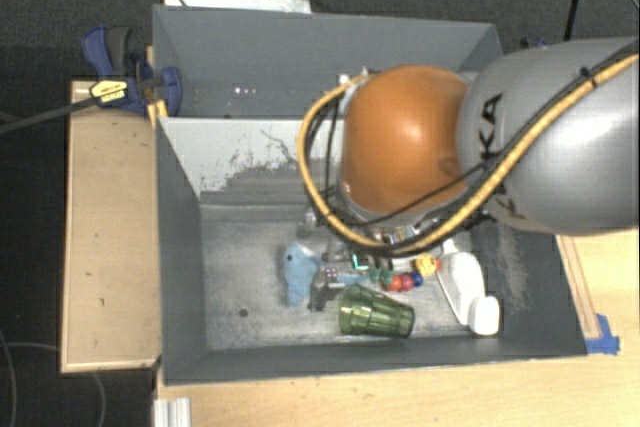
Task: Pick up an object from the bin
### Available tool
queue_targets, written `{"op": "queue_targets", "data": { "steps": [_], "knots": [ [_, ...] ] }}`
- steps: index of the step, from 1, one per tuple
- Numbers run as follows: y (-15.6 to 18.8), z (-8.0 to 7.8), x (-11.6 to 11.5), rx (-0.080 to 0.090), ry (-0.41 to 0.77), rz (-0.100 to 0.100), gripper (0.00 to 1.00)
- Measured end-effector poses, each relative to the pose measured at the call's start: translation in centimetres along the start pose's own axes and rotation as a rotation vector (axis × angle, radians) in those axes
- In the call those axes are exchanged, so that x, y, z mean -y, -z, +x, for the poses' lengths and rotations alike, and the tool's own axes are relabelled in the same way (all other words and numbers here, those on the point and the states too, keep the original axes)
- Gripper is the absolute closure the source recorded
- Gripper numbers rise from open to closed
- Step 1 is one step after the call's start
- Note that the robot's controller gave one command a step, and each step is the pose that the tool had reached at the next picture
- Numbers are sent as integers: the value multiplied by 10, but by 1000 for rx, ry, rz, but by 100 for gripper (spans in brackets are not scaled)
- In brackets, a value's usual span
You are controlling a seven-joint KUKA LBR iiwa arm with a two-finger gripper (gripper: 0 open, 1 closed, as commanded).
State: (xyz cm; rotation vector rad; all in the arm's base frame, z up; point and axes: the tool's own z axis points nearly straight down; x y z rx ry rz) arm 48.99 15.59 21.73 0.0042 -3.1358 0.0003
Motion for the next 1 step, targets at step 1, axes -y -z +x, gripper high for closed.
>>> {"op": "queue_targets", "data": {
  "steps": [1],
  "knots": [
    [4, -2, 1, 8, -5, -2, 0]
  ]
}}
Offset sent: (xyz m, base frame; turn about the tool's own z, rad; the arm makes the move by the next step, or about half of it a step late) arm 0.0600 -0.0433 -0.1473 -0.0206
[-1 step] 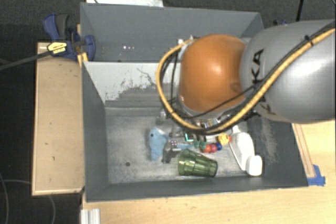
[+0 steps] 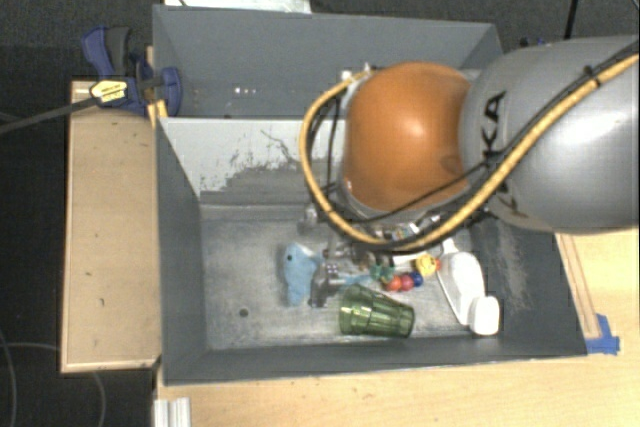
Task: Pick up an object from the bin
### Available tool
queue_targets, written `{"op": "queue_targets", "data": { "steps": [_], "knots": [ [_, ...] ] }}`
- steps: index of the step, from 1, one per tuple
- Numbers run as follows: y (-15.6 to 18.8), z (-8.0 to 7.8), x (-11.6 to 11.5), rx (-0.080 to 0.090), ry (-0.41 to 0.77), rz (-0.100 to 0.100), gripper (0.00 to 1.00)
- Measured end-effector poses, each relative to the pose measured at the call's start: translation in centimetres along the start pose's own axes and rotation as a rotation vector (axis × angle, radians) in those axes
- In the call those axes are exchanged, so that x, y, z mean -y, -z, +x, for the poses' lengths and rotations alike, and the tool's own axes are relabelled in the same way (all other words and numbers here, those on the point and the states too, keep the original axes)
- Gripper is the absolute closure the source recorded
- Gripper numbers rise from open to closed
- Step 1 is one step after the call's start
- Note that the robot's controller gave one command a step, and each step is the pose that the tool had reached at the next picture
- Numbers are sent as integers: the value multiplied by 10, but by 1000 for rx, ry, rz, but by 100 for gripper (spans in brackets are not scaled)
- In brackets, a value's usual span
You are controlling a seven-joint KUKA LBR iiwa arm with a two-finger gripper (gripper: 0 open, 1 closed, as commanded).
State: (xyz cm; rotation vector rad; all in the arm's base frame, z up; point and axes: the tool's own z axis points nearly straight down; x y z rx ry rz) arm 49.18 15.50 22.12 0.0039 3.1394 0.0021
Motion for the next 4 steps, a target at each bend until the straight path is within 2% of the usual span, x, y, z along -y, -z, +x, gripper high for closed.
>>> {"op": "queue_targets", "data": {
  "steps": [1, 2, 3, 4],
  "knots": [
    [-54, -24, 15, 7, 12, -2, 0],
    [-138, -64, 57, 5, -157, -1, 0],
    [-160, -79, 66, 8, -142, -6, 0],
    [-137, -79, 85, 6, -221, -1, 0]
  ]
}}
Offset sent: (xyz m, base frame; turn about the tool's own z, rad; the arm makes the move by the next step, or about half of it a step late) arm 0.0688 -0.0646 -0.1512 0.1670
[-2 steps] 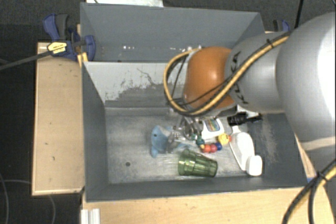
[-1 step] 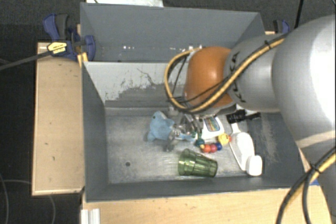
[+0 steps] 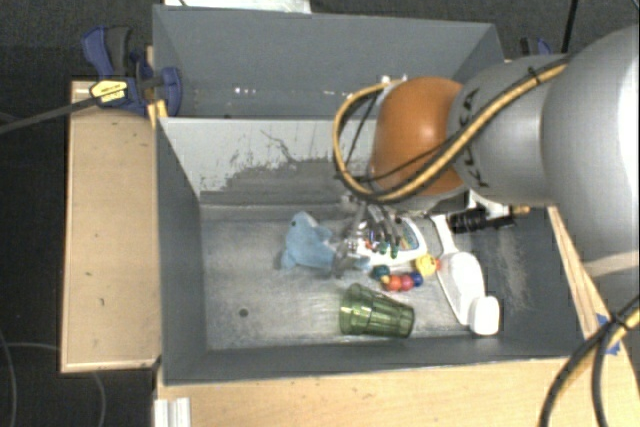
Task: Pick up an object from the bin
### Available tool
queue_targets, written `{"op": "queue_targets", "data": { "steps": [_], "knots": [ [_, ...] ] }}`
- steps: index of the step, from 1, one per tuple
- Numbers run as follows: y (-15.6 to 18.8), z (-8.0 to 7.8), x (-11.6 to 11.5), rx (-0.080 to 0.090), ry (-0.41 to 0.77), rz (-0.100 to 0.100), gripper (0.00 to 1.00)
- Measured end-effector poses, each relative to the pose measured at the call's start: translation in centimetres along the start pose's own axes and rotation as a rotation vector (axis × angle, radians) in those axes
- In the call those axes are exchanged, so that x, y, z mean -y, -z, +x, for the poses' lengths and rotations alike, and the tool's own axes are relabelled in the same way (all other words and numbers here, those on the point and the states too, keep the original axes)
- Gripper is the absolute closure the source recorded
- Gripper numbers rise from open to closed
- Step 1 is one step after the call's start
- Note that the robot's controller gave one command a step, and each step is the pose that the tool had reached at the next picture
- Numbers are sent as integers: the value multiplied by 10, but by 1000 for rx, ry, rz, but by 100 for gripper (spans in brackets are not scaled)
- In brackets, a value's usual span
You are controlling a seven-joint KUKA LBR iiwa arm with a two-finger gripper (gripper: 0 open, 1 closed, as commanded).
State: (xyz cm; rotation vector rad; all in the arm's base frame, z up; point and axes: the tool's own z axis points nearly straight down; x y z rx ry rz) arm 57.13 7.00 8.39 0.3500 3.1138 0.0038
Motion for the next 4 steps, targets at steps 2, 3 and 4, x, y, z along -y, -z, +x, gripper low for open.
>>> {"op": "queue_targets", "data": {
  "steps": [2, 3, 4],
  "knots": [
    [-14, -2, -18, 10, 75, -1, 100],
    [-13, -2, -18, 8, 74, -1, 100],
    [-8, -2, -18, 3, 74, 1, 100]
  ]
}}
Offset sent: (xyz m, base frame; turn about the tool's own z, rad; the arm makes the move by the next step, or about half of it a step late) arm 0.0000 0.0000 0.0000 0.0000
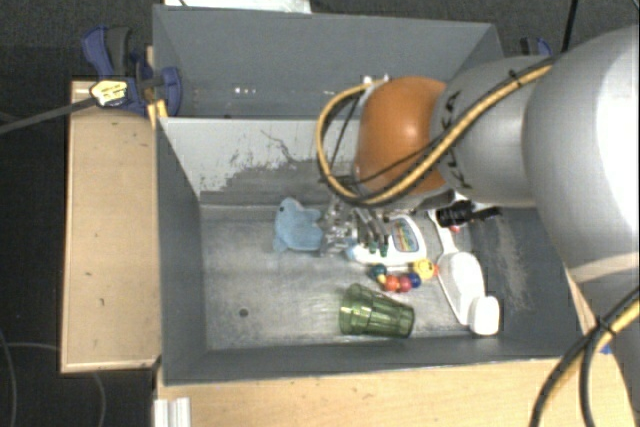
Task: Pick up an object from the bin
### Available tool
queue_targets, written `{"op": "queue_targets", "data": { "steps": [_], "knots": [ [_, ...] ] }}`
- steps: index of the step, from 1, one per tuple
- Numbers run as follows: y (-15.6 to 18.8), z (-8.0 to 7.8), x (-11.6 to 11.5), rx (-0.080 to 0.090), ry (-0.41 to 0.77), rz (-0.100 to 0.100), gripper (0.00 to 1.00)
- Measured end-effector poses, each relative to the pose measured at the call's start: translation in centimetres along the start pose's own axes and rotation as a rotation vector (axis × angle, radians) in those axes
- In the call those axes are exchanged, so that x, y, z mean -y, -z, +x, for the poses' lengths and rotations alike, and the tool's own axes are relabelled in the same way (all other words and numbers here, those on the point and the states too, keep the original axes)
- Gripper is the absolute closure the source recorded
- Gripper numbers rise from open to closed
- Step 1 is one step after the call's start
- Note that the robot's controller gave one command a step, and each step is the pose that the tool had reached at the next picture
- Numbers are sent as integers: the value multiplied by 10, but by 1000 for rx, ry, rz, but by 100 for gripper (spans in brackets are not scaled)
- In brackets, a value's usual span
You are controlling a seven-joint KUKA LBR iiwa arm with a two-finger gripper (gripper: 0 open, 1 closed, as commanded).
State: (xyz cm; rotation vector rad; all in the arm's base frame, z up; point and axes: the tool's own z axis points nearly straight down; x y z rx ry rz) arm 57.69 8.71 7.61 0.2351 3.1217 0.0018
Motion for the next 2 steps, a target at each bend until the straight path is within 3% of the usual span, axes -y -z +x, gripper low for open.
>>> {"op": "queue_targets", "data": {
  "steps": [2],
  "knots": [
    [17, 1, 0, -7, -1, 0, 100]
  ]
}}
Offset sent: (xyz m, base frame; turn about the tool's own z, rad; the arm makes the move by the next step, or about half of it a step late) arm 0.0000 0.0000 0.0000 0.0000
